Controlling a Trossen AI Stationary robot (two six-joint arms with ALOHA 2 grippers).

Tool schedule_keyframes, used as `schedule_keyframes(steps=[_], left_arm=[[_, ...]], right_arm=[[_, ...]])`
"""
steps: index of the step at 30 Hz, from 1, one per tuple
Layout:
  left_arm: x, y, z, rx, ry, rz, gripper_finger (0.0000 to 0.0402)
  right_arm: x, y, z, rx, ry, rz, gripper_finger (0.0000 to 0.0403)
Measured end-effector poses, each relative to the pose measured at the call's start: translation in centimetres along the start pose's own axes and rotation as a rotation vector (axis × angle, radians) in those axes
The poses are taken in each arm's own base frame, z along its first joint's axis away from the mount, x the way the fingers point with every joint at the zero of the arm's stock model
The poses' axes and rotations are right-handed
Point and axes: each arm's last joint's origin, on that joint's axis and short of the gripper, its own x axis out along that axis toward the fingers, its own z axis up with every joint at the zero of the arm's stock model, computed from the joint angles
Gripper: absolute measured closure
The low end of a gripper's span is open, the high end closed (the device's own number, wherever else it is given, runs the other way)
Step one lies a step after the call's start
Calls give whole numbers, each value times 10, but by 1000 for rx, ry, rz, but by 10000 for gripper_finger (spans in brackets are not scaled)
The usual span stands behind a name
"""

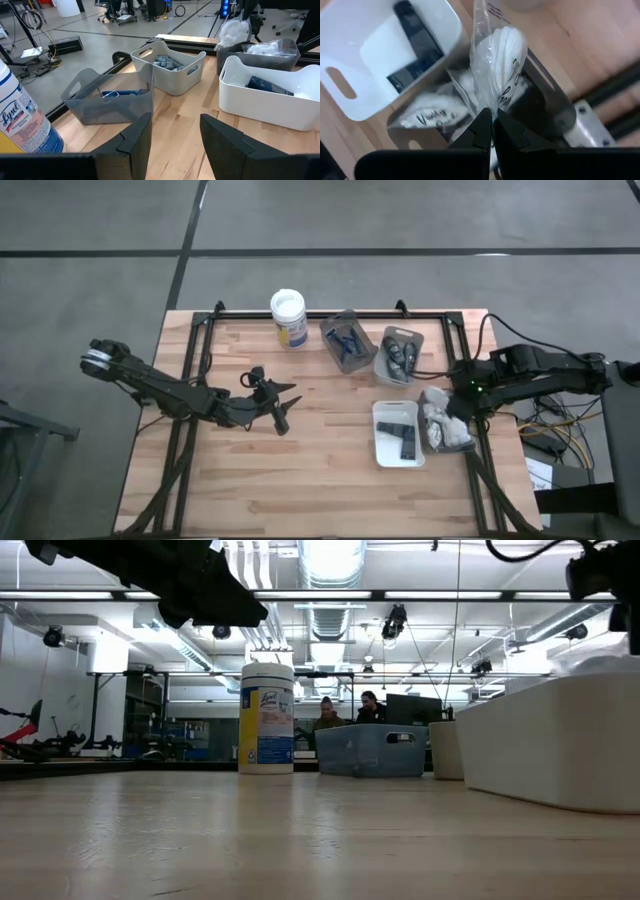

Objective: Pick & Place Travel size toiletries
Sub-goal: Put the white cotton pack into the bottom black bin

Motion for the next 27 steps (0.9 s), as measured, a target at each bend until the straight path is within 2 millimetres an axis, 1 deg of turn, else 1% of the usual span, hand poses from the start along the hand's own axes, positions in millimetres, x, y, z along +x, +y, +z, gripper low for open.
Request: schedule_keyframes(steps=[4, 8, 14, 19, 27], left_arm=[[0, 0, 0, -16, 0, 0, 229], [0, 0, 0, -15, 0, 0, 230], [0, 0, 0, -13, 0, 0, 230], [0, 0, 0, -3, 0, 0, 230], [0, 0, 0, 2, 1, 0, 229]], right_arm=[[-1, -5, -6, 112, 51, -48, 394], [1, -8, -9, 187, 85, -87, 394], [1, -8, -10, 226, 98, -69, 387], [1, -8, -11, 243, 103, -66, 358], [1, -8, -10, 272, 102, -68, 294]])
